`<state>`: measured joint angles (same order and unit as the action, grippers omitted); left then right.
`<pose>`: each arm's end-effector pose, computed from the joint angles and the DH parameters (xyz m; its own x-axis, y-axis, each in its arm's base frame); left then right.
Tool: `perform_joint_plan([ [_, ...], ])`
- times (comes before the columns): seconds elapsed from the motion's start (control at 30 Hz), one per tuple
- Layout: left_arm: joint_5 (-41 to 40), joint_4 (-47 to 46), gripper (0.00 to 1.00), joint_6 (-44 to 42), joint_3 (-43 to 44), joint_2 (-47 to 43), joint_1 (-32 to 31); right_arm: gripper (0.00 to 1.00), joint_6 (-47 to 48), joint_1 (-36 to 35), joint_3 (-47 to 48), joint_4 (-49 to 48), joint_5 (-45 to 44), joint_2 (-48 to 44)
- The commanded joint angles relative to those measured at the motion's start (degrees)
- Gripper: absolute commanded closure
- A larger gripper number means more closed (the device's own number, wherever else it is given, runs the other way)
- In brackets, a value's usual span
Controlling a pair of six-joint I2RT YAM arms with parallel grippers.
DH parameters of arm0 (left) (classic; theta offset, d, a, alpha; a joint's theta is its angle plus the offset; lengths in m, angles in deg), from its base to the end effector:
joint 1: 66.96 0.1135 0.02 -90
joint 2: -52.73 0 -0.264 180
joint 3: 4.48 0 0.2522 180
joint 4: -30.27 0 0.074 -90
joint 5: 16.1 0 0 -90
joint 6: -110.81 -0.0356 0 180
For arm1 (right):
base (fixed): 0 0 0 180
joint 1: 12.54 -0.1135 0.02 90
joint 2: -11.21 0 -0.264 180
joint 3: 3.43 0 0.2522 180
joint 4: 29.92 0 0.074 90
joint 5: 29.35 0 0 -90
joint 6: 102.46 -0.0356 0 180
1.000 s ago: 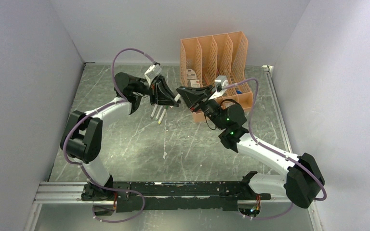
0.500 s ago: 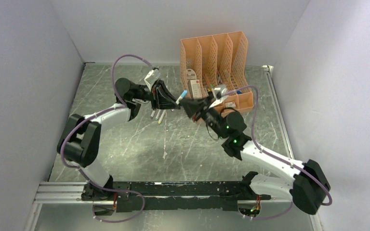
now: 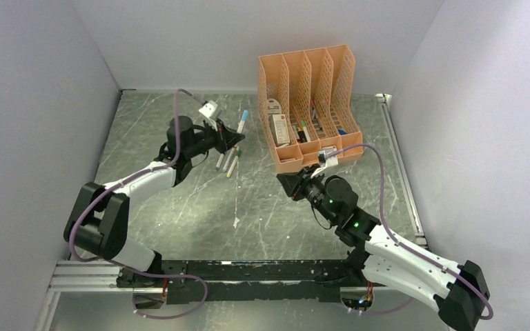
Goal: Insert the pens into the pen caps
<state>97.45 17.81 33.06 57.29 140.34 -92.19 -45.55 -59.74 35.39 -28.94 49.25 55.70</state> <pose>0.3012 -0.1577 0.2427 -0.3621 -0.0444 -0.9311 0.6811 0.6694 -0.2968 0.1348 0.1352 0.2610 -0.3858 0.3711 -0.8447 -0.4479 0.7251 0.5231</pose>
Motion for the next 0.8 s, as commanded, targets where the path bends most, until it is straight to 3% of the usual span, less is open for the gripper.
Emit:
perform_joint_plan([
  [0.0, -16.6, 11.0, 0.89, -5.6, 0.0, 4.3, -4.6, 0.80, -2.6, 0.2, -1.0, 2.3, -0.3, 2.0],
  [0.17, -18.7, 12.7, 0.84, -2.0, 1.8, 9.7, -5.6, 0.79, -2.8, 0.3, -0.9, 1.5, 1.9, 3.9],
  [0.33, -24.1, 15.8, 0.61, -1.9, 4.6, 14.2, -6.2, 0.79, -1.8, 0.3, -0.7, 3.2, 1.3, 3.5],
  [0.43, -24.1, 14.5, 0.56, -1.7, 4.3, 15.2, -6.3, 0.78, -1.7, 0.3, -0.9, 3.2, 1.6, 3.6],
  [0.63, -20.8, 6.5, 0.34, -3.0, -0.4, 7.6, -6.8, 0.78, -2.6, 0.3, -2.2, 1.7, 2.5, 3.8],
  [0.77, -18.6, 1.9, 0.32, -2.8, -3.5, -2.1, -6.8, 0.78, -2.1, 0.4, -2.0, 1.3, 2.4, 4.8],
])
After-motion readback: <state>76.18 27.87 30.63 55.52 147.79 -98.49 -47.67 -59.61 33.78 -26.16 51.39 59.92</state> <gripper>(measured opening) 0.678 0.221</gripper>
